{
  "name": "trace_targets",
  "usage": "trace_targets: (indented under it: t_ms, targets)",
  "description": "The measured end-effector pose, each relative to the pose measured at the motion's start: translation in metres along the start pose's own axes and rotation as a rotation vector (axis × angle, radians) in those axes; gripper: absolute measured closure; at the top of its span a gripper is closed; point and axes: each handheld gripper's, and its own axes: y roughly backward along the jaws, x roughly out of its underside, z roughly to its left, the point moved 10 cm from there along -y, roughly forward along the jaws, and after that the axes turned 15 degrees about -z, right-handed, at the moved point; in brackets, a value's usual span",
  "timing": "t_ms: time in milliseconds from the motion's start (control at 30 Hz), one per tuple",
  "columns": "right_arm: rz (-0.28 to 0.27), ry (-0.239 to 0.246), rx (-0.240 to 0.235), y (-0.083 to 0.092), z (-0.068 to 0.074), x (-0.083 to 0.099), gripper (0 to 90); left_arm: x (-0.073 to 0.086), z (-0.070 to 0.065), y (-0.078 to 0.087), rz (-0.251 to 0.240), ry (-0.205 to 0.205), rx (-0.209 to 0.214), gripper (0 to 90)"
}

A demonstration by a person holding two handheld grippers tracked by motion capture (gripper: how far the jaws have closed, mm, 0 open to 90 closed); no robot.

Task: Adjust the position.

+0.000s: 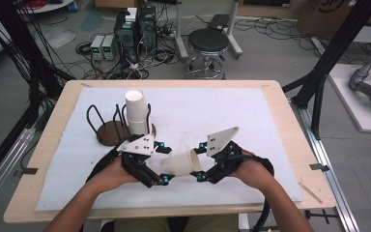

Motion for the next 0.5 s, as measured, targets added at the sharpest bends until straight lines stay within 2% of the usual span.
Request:
trace_targets:
  t_ms: [233,500]
  targets:
    - [0.082,0.051,-0.009,-0.006,0.002,-0.002,31.0,0.008,0.000,-0.005,0.080,-0.001,0.009,16.8]
    - [0.158,0.093,-0.024,-0.015,0.008,-0.002,30.6,0.017,-0.004,-0.014,0.148,0.014,0.037,18.2]
